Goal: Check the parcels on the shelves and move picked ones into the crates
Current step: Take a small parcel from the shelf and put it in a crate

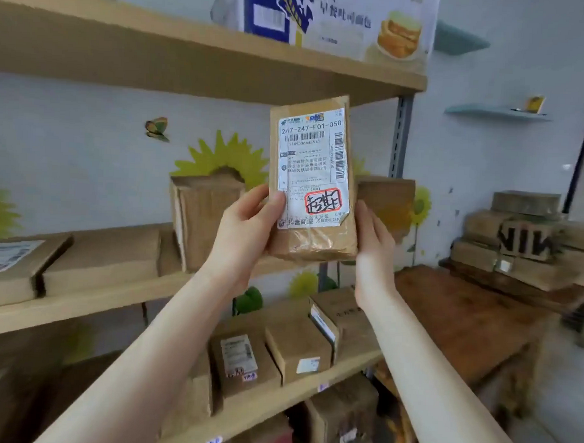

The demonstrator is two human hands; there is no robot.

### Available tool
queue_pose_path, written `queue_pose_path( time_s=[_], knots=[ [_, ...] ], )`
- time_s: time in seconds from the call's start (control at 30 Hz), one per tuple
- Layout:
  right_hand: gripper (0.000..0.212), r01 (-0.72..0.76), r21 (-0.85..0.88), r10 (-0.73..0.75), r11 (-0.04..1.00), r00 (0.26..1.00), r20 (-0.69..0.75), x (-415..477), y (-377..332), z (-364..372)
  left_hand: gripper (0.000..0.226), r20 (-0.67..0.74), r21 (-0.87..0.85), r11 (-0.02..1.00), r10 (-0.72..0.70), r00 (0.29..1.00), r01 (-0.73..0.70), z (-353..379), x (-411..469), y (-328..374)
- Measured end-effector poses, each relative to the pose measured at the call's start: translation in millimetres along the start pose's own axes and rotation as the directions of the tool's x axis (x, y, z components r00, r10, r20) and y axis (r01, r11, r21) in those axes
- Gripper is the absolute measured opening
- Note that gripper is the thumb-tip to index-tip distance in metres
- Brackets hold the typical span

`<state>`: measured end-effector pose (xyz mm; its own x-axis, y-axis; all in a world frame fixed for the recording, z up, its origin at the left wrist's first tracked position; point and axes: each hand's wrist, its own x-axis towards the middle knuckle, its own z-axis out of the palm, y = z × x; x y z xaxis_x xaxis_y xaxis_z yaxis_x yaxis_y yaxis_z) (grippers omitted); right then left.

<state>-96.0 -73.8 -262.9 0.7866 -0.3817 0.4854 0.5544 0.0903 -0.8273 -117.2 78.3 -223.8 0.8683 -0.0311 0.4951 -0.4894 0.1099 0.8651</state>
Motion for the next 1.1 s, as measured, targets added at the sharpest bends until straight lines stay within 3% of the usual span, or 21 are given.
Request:
queue_pose_path(
  time_s=[0.07, 0.13, 0.23, 0.37, 0.47, 0.53, 0.63, 0.8, 0.9, 1.1],
  knots=[
    [0.016, 0.028, -0.073, -0.036, 0.997, 0.994, -0.102, -11, 11, -28, 0.020, 0.081, 0.005, 0.999, -0.037, 0.996, 0.036, 21, 0, -28],
    [0.022, 0.001, -0.143, -0.040, 0.990, 0.962, -0.271, -32, 30, -82, 0.022, 0.225, 0.042, 0.987, -0.160, 0.961, 0.155, 62, -10, -69],
    [0.030, -0.185, -0.188, 0.076, 0.965, 0.878, -0.473, -71, 51, -167, 0.027, 0.384, 0.063, 0.947, -0.315, 0.868, 0.316, 131, -40, -126],
    [0.042, -0.431, -0.033, 0.319, 0.902, 0.715, -0.622, -126, 62, -275, 0.033, 0.561, 0.135, 0.891, -0.429, 0.708, 0.433, 230, -101, -183],
    [0.047, -0.470, 0.023, 0.370, 0.882, 0.662, -0.652, -171, 60, -352, 0.029, 0.673, 0.215, 0.844, -0.493, 0.552, 0.492, 303, -161, -216],
    [0.042, -0.496, 0.026, 0.375, 0.868, 0.621, -0.688, -200, 56, -401, 0.015, 0.725, 0.249, 0.799, -0.528, 0.442, 0.546, 353, -203, -234],
    [0.041, -0.569, 0.027, 0.378, 0.822, 0.509, -0.773, -245, 55, -483, 0.009, 0.763, 0.337, 0.742, -0.576, 0.294, 0.579, 427, -264, -257],
    [0.016, -0.660, 0.083, 0.397, 0.746, 0.341, -0.852, -303, 48, -624, 0.014, 0.739, 0.495, 0.602, -0.671, 0.061, 0.627, 542, -362, -292],
    [0.020, -0.706, 0.133, 0.419, 0.696, 0.248, -0.874, -324, 50, -699, 0.009, 0.707, 0.565, 0.525, -0.705, -0.047, 0.637, 599, -408, -313],
    [0.031, -0.768, 0.283, 0.517, 0.574, 0.072, -0.853, -345, 82, -811, 0.036, 0.602, 0.725, 0.330, -0.730, -0.323, 0.604, 691, -465, -371]
  ],
)
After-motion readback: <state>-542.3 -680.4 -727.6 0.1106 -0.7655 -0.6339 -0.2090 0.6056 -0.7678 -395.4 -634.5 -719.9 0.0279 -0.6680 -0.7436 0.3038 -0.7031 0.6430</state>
